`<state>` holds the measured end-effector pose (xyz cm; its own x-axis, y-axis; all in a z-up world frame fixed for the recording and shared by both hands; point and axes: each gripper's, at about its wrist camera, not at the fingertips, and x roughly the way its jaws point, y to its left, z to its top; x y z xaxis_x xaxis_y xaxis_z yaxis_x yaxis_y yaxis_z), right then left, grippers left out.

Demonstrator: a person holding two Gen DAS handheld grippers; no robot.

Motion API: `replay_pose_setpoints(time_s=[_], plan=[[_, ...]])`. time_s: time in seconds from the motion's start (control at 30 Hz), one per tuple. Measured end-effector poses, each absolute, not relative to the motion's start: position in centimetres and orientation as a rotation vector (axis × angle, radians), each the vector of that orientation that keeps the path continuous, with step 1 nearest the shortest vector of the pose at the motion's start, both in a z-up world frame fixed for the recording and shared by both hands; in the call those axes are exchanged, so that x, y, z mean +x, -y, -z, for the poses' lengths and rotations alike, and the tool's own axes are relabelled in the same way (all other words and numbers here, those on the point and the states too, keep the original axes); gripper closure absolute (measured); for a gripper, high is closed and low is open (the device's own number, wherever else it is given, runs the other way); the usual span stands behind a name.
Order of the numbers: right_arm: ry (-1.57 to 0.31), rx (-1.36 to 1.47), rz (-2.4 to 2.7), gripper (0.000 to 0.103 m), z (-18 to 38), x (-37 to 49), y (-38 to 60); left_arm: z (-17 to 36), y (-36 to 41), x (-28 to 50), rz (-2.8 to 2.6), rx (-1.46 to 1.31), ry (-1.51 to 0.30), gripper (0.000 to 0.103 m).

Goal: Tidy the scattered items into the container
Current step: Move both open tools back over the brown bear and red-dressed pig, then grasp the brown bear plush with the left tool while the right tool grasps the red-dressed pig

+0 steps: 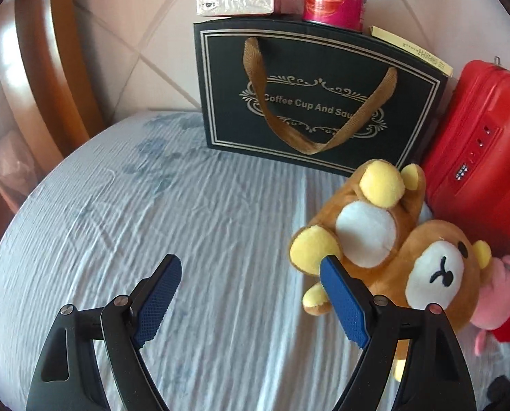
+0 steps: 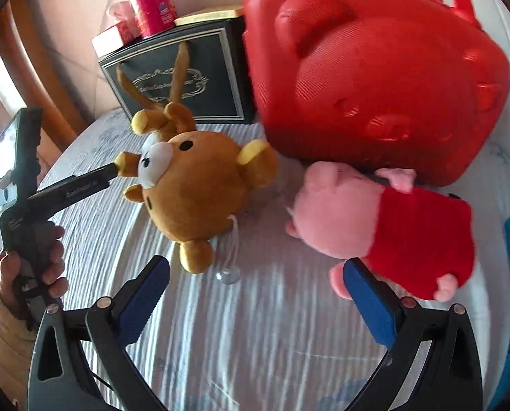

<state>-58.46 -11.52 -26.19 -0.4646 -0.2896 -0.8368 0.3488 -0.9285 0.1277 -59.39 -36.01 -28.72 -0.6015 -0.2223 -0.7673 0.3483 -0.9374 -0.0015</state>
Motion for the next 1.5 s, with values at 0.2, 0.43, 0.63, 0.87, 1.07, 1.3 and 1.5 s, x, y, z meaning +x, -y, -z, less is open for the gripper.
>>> replay_pose_setpoints(time_s=[0.2, 0.43, 0.63, 0.87, 1.07, 1.3, 1.5], plan=[[-0.135, 1.447, 2.251, 0.036, 31.3, -59.7, 16.4, 29.3, 36.7, -58.7, 2.616, 1.184, -0.259, 0.019], [-0.109, 1.445, 2.475, 0.086, 31.2, -62.7, 10.9, 28.1, 34.6, -56.8, 2.677, 1.215, -0.187, 0.021], [-0.034, 1.396, 2.548, 0.1, 27.7, -63.0, 4.2, 24.5, 30.6, -55.6, 2.797, 1.134, -0.064, 0.018], [0.079, 1.321, 2.611, 0.071, 25.5, -59.2, -0.5, 28.1, 30.9, -59.3, 2.686, 1.337, -0.085, 0.018], [0.124, 1.415, 2.721, 0.051, 26.6, -59.3, -4.2, 32.3, 30.1, -60.0, 2.601, 1.439, -0.075, 0.078], [0.245, 1.455, 2.717, 0.062, 27.1, -60.0, -7.0, 29.2, 27.7, -56.1, 2.662, 1.312, -0.054, 0.079], [0.314, 1.409, 2.864, 0.061, 25.9, -60.9, -9.9, 28.3, 24.9, -51.1, 2.683, 1.385, -0.136, 0.078]])
